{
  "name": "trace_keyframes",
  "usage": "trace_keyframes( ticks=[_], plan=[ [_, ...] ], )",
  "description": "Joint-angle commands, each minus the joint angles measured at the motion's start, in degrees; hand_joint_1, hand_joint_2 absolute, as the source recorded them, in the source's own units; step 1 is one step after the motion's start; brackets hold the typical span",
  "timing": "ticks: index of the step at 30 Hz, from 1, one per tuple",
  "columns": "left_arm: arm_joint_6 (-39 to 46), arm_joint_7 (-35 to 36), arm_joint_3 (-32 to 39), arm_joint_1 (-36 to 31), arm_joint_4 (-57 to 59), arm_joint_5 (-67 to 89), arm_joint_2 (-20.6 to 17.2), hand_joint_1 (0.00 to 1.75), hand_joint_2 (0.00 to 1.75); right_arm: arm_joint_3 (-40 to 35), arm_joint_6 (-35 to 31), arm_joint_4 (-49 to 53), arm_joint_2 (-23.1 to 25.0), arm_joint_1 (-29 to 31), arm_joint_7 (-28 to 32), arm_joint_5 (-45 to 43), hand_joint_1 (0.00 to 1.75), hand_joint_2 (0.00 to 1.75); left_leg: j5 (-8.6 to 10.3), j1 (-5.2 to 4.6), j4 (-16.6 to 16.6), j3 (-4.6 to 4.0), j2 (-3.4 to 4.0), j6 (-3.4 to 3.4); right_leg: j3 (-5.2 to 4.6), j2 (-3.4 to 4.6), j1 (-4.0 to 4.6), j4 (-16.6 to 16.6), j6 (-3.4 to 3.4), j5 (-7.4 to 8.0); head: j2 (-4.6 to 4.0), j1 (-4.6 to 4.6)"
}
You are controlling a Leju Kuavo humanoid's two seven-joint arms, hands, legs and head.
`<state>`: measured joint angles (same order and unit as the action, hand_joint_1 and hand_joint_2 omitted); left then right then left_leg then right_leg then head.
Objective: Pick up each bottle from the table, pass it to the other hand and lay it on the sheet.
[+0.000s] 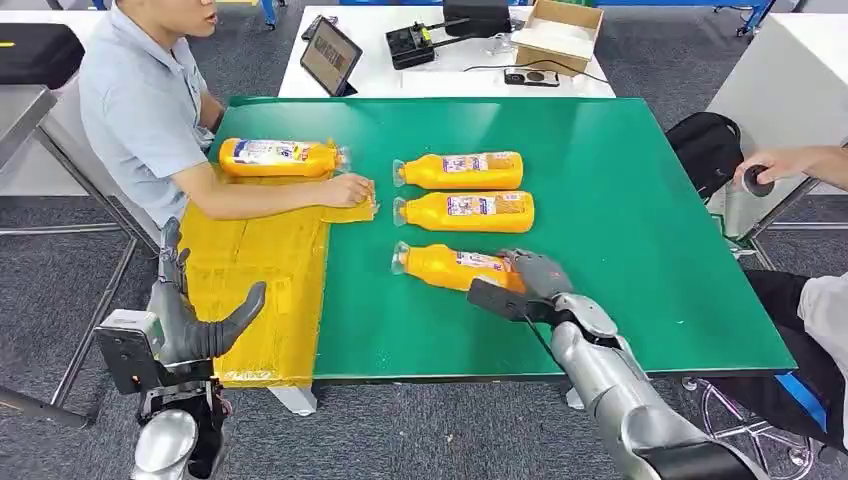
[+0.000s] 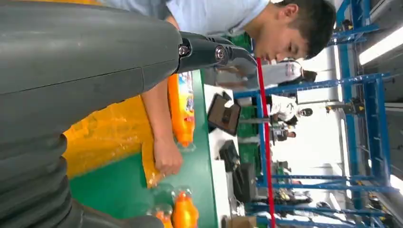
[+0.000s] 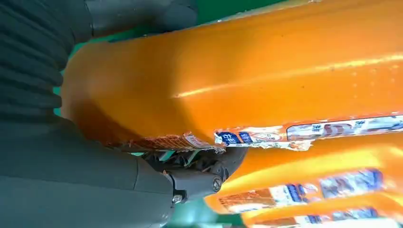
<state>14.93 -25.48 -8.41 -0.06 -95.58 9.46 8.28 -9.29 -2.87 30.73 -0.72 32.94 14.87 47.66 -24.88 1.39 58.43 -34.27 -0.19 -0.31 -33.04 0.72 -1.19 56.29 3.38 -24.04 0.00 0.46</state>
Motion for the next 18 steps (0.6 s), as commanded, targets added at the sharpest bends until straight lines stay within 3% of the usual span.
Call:
trace_keyframes(
  ticks=[1, 4, 8, 12, 15, 18],
  plan=[
    [-2.44, -0.71, -2.42, 0.17, 4.18, -2.84, -1.42, 0.00, 1.75, 7.25, 4.84, 5.02, 3.61, -11.36, 12.74, -15.45, 1.75, 1.75, 0.04, 0.04, -0.17, 0.13, -0.10, 0.03, 0.41, -0.14, 0.07, -0.18, -0.12, 0.02, 0.00, 0.00],
    [-3.19, -0.53, -2.41, 0.82, 4.07, -4.09, -1.05, 0.00, 1.75, 7.78, 3.51, 8.82, 4.35, -12.74, 14.05, -18.45, 1.75, 1.75, 0.02, 0.03, -0.10, 0.14, 0.01, 0.04, 0.38, -0.03, 0.05, -0.08, -0.10, 0.00, 0.00, 0.00],
    [-7.38, 0.75, -3.28, 5.49, 4.52, -11.44, 1.33, 0.00, 1.75, 8.29, -3.78, 26.61, 8.35, -19.60, 16.44, -25.20, 1.75, 1.75, 0.00, 0.06, -0.13, 0.08, 0.14, 0.05, 0.32, 0.08, 0.08, -0.12, -0.13, 0.01, 0.00, -0.02],
    [-8.60, 0.03, -6.07, 8.23, 5.22, -13.44, 1.52, 0.00, 1.75, 6.03, -8.41, 36.60, 9.81, -23.94, 17.44, -28.85, 1.75, 1.75, -0.04, -0.01, -0.14, -0.03, 0.09, 0.12, 0.22, 0.04, 0.04, -0.08, -0.22, -0.07, 0.00, -0.02],
    [-8.58, -0.25, -6.55, 8.72, 5.20, -13.53, 1.53, 0.00, 1.75, 5.40, -8.83, 37.63, 9.74, -24.45, 17.07, -29.06, 1.75, 1.75, -0.01, -0.02, -0.05, -0.63, 0.04, 0.07, -0.28, 0.09, -0.01, 0.05, -0.10, -0.05, 0.00, -0.02],
    [-8.57, -0.23, -6.52, 8.66, 5.16, -13.52, 1.49, 0.00, 1.75, 5.40, -8.80, 37.54, 9.61, -24.57, 17.09, -29.05, 1.75, 1.75, -0.05, -0.03, -0.06, -0.62, -0.07, 0.12, -0.20, -0.08, 0.00, 0.01, -0.13, -0.14, 0.00, -0.04]
  ],
)
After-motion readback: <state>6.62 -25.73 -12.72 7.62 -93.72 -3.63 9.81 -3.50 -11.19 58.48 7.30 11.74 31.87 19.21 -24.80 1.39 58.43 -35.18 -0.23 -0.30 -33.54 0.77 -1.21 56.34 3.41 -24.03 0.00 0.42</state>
